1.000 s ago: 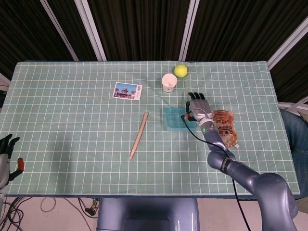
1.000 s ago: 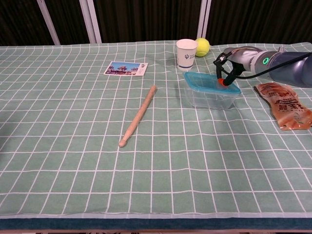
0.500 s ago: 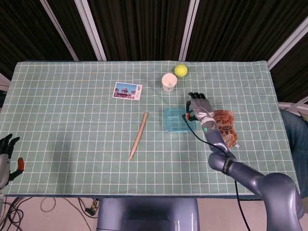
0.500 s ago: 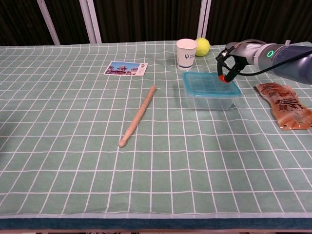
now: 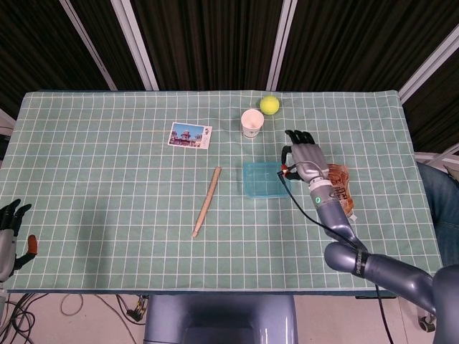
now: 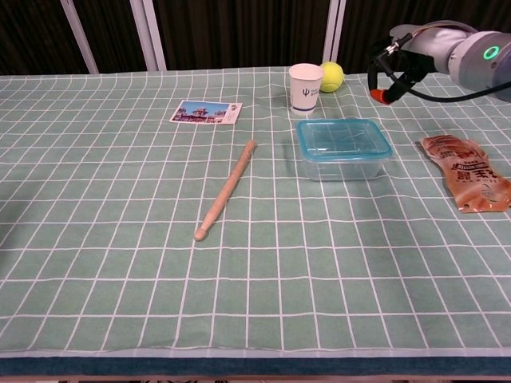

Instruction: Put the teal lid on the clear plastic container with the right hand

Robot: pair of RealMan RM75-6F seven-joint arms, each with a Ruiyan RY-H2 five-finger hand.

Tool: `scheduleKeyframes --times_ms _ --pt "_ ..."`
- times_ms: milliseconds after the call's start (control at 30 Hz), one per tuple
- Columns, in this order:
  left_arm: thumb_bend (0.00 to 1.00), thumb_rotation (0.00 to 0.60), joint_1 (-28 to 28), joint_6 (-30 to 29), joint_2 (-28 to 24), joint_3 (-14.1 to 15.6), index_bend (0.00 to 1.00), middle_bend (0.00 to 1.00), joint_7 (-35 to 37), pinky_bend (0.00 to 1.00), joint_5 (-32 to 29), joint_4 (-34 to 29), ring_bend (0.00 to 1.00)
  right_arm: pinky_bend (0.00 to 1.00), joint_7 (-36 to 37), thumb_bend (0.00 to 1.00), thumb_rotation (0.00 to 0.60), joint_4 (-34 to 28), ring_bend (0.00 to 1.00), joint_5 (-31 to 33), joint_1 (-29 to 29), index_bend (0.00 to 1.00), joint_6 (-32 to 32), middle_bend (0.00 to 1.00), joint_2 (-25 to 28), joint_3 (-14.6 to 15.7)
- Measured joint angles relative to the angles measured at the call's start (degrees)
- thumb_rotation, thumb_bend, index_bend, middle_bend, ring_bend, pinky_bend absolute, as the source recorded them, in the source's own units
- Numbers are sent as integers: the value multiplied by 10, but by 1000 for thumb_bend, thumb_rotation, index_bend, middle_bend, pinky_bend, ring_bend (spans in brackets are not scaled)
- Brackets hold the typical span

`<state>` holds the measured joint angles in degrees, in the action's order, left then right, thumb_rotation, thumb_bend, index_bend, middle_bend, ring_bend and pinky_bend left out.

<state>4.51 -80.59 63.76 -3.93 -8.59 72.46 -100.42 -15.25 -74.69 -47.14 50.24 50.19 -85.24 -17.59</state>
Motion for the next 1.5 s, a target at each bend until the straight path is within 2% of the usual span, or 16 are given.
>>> scheduleKeyframes --times_ms 167,300,567,1500 --pt "568 600 0 -1 -1 0 115 0 3 0 3 1 0 0 -5 472 600 -88 0 -27 -45 675 41 100 36 30" --pt "568 600 -1 -2 -1 0 115 0 4 0 3 1 0 0 1 472 600 -108 0 -62 -72 674 68 96 34 54" --pt "568 600 -1 -1 -1 -1 114 0 4 0 1 2 0 0 8 472 600 -89 0 -74 -71 674 66 94 3 51" --pt "568 600 0 0 -1 -2 114 0 3 0 -1 2 0 0 -6 472 600 -42 0 -62 -60 675 33 94 -30 44"
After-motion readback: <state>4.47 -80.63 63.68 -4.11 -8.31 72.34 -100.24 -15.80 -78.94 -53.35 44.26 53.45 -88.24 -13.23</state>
